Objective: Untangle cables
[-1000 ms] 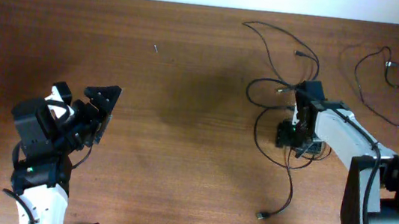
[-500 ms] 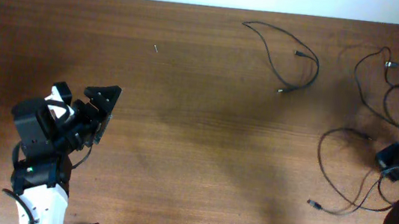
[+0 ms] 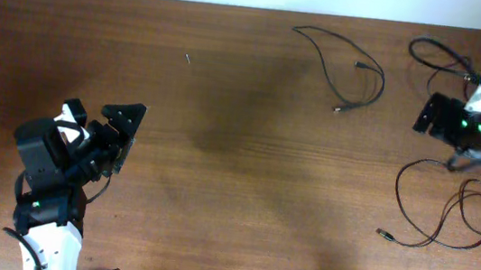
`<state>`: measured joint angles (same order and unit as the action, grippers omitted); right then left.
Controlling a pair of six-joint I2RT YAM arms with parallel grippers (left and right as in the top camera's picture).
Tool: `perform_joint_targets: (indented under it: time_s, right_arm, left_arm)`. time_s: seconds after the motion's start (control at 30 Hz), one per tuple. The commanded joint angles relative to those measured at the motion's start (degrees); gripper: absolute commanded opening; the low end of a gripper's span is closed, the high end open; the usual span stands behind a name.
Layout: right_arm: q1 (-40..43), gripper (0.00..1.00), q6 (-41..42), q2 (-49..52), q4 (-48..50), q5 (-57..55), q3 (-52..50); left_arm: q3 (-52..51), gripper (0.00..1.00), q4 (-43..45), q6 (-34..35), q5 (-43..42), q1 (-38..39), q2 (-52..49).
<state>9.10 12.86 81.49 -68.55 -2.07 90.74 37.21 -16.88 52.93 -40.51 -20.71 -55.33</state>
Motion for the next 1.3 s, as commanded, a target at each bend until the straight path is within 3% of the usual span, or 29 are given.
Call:
perform_joint_targets:
  time_s: [0.0,0.13,0.23,0.63,0.73,0.8,1.0,1.13,1.27]
  right_arm:
    - [-2.14,0.98,-3.41,-16.02,-0.76,4.46,1.22]
    - [-2.12,0.98,-5.14,-33.07,-3.91,9.6,1.2]
    - [-2.12,0.98,-5.14,-40.54,-6.03,9.6,1.2]
    - [-5.01,0.98,-8.02,-43.3,-6.93,7.5,-1.64]
    - [-4.92,0.99,-9.68,-49.27,3.48,6.36,-15.65]
    - [-4.98,0.99,-9.68,-55.17,18.29,6.38,-32.2]
    - [-4.96,0.99,-9.46,-71.23,51.23,13.51,-67.73]
    - [-4.96,0.98,-9.44,-81.13,57.57,12.7,-80.43]
    - [-4.96,0.99,-9.4,-81.31,60.67,10.47,-86.01]
  left_arm:
    - [0.02,0.99,0.0,-0.72,-0.22,-0.17,0.2]
    - [0.0,0.99,0.0,-0.72,-0.22,-0.17,0.2]
    - [0.02,0.99,0.0,-0.72,-0.22,-0.17,0.22]
    - [0.02,0.99,0.0,-0.72,-0.22,-0.17,0.2]
    - [0.02,0.99,0.0,-0.72,-0.22,-0.17,0.2]
    - [0.02,0.99,0.0,-0.72,-0.22,-0.17,0.22]
    - [0.02,0.99,0.0,-0.72,-0.22,-0.17,0.2]
    - [0.02,0.99,0.0,-0.72,-0.22,-0.17,0.2]
    - [0.02,0.99,0.0,-0.72,-0.22,-0.17,0.2]
